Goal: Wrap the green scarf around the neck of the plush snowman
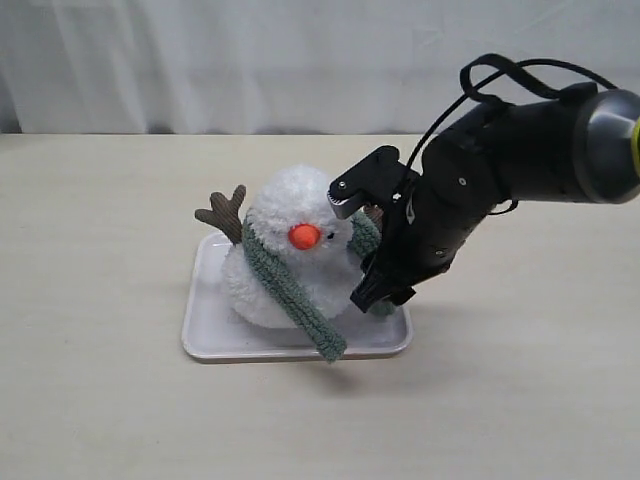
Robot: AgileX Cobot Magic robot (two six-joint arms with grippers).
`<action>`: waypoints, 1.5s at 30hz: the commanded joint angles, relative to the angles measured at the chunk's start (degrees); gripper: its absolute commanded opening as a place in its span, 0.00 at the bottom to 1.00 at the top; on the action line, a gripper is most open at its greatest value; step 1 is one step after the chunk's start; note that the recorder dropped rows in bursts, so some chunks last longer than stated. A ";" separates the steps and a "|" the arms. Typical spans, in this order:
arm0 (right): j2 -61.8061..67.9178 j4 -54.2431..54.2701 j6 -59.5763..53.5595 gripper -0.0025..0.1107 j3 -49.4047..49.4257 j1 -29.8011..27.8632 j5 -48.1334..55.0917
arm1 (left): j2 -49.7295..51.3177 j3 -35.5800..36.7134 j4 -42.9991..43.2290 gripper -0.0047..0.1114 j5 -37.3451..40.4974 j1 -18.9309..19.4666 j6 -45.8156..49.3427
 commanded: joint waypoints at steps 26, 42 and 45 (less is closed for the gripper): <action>1.29 -3.91 5.07 0.06 6.86 -0.47 -21.04 | -0.11 0.17 -0.12 0.04 -0.71 -0.37 -0.14; -4.67 15.24 2.76 0.06 1.77 -0.23 -6.09 | -0.11 0.17 -0.12 0.04 -0.71 -0.37 -0.14; -4.49 23.13 -3.20 0.06 -0.93 -0.23 -1.50 | -0.11 0.17 -0.12 0.04 -0.71 -0.37 -0.14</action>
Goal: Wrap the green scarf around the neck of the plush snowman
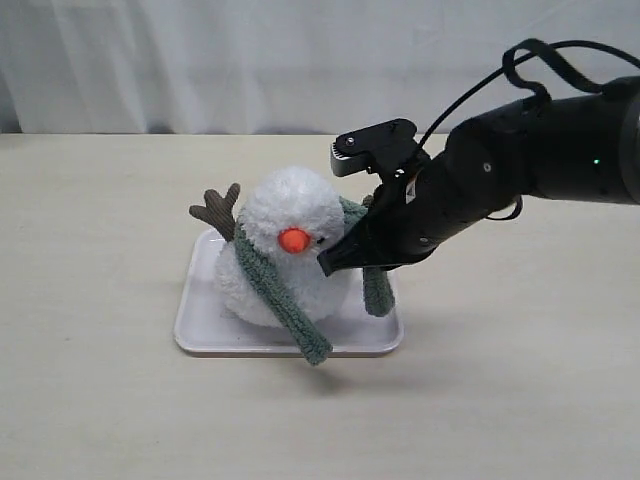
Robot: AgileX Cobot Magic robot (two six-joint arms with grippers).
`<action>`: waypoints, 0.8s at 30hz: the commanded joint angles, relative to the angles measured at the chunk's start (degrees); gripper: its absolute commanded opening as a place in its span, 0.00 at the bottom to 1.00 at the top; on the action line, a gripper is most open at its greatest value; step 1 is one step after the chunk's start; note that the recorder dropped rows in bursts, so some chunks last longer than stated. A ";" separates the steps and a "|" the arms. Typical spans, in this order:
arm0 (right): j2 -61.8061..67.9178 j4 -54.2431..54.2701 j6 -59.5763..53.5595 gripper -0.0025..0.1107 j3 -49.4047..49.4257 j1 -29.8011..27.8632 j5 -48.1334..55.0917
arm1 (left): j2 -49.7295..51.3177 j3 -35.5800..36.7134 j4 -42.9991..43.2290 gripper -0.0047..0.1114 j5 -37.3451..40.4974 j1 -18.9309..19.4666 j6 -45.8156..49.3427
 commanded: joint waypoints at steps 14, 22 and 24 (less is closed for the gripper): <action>-0.20 17.72 -12.65 0.06 -5.81 -0.14 13.84 | -0.11 0.17 -0.12 0.04 -0.71 -0.37 -0.14; -0.20 25.62 -17.86 0.06 -5.81 -0.25 16.45 | -0.11 0.17 -0.12 0.04 -0.71 -0.37 -0.14; -0.20 30.82 -21.69 0.06 -5.81 -0.25 17.52 | -0.11 0.17 -0.12 0.04 -0.71 -0.37 -0.14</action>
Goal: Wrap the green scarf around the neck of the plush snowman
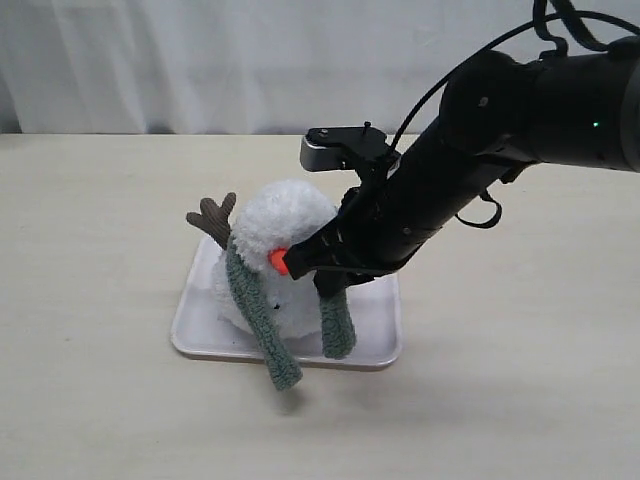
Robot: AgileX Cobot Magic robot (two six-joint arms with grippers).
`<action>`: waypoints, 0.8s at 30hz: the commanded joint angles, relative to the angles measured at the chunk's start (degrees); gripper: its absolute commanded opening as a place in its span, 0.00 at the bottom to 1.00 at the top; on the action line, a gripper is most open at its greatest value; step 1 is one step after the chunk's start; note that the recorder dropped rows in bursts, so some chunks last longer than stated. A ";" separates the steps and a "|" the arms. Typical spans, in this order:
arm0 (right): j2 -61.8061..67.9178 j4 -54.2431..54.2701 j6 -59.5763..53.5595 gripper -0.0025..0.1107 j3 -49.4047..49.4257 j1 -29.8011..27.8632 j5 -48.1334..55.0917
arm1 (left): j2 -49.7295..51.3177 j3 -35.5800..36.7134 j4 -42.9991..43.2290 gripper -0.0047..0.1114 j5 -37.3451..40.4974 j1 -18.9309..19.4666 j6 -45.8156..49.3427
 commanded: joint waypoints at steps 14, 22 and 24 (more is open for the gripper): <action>6.19 7.48 -6.41 0.21 -0.39 -0.25 1.55 | -0.11 0.17 -0.12 0.04 -0.71 -0.37 -0.14; 6.22 7.48 -6.85 0.52 -0.39 -0.25 6.25 | -0.11 0.17 -0.12 0.04 -0.71 -0.37 -0.14; 6.22 7.77 -6.85 0.54 -0.39 -0.13 8.28 | -0.11 0.17 -0.12 0.04 -0.71 -0.37 -0.14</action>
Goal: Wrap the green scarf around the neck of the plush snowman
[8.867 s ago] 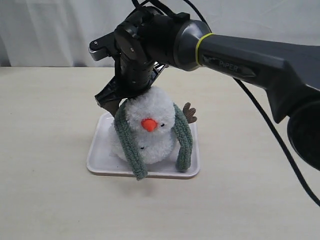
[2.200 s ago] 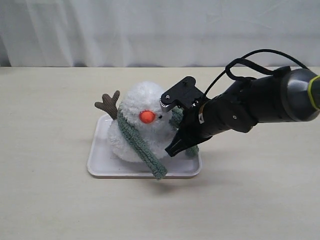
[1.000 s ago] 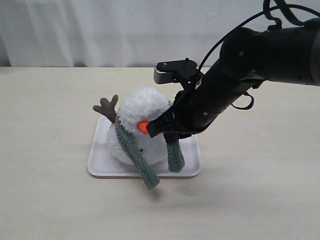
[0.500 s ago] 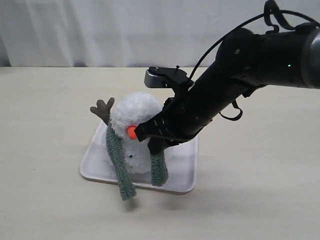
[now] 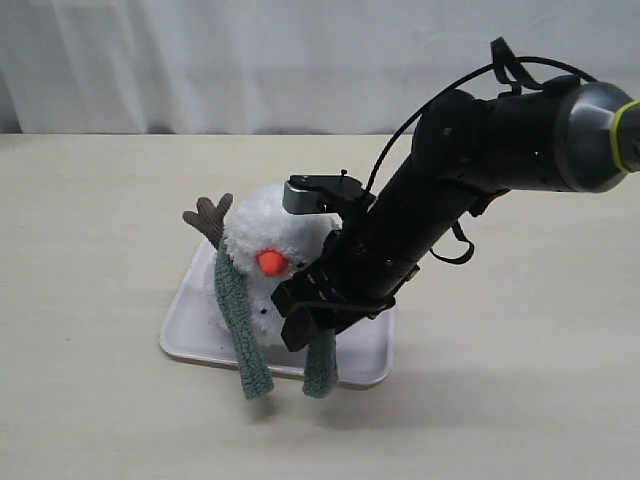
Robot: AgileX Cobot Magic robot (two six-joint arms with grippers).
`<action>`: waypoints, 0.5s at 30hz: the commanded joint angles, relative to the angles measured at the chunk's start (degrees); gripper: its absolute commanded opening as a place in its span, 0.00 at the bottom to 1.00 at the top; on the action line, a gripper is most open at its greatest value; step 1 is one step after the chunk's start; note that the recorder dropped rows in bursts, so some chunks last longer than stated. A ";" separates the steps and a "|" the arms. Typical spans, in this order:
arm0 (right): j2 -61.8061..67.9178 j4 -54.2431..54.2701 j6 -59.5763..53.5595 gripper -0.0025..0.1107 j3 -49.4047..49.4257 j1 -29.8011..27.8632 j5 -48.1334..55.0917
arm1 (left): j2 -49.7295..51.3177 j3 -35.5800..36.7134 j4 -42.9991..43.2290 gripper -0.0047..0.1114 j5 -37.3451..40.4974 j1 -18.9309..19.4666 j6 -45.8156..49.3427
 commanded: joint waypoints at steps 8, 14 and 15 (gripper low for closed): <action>-0.04 3.51 -1.67 0.52 3.39 -0.13 0.43 | -0.11 0.17 -0.12 0.04 -0.71 -0.37 -0.14; -0.04 4.19 -2.94 0.24 6.09 -0.13 -3.19 | -0.11 0.17 -0.12 0.04 -0.71 -0.37 -0.14; -0.04 4.89 -3.41 0.20 6.09 -0.13 -3.29 | -0.11 0.17 -0.12 0.04 -0.71 -0.37 -0.14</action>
